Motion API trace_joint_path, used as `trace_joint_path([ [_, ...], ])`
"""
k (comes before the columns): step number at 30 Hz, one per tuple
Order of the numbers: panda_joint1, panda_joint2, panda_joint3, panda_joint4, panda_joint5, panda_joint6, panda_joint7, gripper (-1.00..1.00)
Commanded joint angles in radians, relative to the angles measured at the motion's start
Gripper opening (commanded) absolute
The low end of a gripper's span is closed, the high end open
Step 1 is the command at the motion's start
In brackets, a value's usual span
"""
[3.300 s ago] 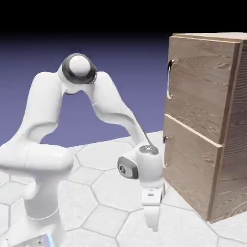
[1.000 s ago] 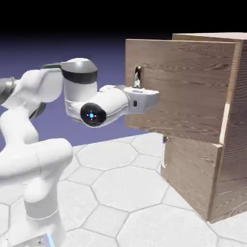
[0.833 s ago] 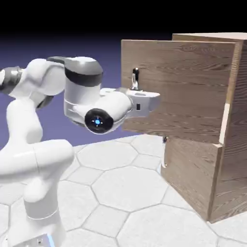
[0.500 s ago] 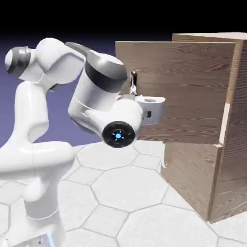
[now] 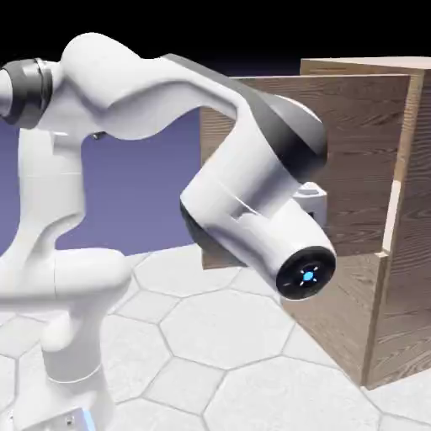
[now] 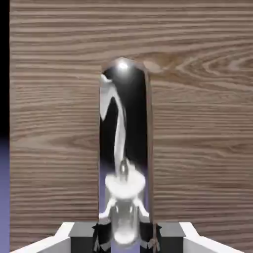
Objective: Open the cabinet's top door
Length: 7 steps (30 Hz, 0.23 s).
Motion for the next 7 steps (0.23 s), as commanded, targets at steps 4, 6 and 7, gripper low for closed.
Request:
trace_joint_path([
  [4, 0.015, -0.146, 0.029, 0.127, -0.083, 0.0, 0.012, -1.0],
  [6, 0.019, -0.17, 0.033, 0.149, -0.096, -0.001, 0.016, 1.0],
  [7, 0.019, -0.17, 0.033, 0.149, -0.096, -0.001, 0.016, 1.0],
])
